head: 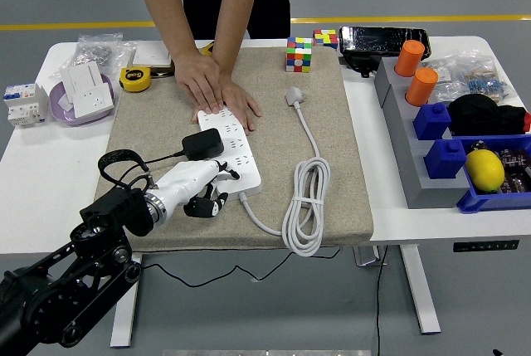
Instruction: Pick up the plug,place it near the board,insert it into the board,press the button
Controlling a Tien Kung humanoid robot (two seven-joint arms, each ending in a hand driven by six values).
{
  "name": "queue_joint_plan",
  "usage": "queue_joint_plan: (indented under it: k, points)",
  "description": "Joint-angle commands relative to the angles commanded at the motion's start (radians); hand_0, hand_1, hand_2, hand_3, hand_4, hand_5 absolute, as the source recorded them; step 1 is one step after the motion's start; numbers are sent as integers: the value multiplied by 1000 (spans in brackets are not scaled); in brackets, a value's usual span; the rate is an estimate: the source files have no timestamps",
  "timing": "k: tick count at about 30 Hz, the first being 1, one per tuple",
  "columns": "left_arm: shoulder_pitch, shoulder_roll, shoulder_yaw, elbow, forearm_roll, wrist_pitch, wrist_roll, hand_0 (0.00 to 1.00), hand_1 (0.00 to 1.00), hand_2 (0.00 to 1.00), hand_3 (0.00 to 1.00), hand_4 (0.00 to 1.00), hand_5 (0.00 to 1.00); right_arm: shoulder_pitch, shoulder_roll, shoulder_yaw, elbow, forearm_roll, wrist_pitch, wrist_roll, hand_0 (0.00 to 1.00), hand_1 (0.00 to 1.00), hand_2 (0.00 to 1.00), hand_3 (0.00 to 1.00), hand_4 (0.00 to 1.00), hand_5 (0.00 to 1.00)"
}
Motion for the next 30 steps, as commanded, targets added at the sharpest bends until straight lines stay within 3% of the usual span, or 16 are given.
queue_joint_plan:
  k: [30]
  points:
    - [-1,-1,-3,11,19,5,-3,143,24,149,722,507,2,3,2,4,0,2,-1,0,824,760,755,791,998,916]
